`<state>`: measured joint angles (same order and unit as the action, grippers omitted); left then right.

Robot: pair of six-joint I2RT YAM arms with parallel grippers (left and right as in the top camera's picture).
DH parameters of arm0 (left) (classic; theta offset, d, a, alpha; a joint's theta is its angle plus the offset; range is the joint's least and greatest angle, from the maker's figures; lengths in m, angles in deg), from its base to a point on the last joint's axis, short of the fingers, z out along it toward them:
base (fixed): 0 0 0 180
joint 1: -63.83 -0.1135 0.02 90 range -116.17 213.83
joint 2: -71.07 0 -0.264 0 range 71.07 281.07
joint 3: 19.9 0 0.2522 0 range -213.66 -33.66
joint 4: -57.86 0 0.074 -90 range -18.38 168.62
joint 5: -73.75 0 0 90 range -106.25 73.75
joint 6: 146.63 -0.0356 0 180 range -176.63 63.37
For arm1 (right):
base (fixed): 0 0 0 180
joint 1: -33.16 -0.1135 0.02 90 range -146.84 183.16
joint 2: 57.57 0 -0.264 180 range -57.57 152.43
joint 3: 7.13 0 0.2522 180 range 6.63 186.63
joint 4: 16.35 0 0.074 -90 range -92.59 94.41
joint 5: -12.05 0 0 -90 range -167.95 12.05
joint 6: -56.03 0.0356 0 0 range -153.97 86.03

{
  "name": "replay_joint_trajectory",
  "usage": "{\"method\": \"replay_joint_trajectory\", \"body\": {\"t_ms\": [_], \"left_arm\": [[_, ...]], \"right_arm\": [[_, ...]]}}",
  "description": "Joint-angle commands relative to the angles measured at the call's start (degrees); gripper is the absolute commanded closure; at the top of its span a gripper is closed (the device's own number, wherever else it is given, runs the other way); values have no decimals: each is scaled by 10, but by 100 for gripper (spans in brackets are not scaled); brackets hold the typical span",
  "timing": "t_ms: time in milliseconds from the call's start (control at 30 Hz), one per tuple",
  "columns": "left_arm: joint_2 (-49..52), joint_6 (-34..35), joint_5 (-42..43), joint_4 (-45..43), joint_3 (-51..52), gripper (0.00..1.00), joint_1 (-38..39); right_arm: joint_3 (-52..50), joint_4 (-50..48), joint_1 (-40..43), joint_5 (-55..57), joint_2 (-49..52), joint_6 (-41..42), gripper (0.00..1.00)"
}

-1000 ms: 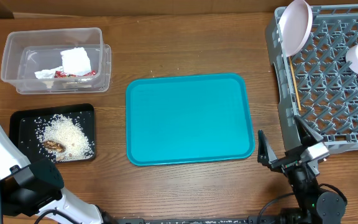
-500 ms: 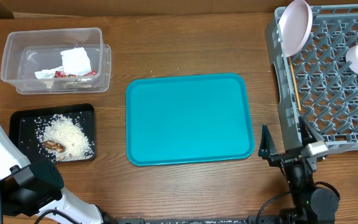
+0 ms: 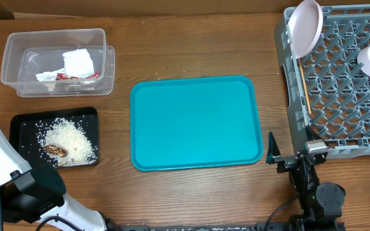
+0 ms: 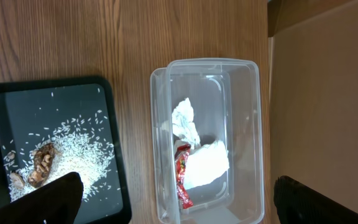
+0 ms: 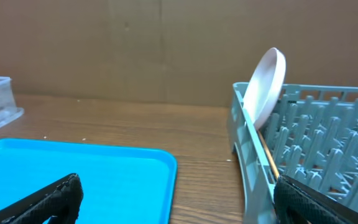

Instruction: Sort waste into correct bins and load items into the dishwasher

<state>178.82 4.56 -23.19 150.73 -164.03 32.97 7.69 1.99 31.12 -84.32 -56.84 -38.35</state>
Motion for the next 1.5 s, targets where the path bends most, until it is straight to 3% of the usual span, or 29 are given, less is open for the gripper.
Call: {"method": "replay_joint_trajectory", "body": {"t_ms": [0,200,1467], "left_arm": [[3,6,-10,0,1,0,1],[3,6,-10,0,1,0,1],[3,6,-10,0,1,0,2]], "right_arm": [[-6,-1,2,10,-6,-9,0],[-6,3,3,56,-6,78,0],[-6,3,3,59,-6,78,0]]}}
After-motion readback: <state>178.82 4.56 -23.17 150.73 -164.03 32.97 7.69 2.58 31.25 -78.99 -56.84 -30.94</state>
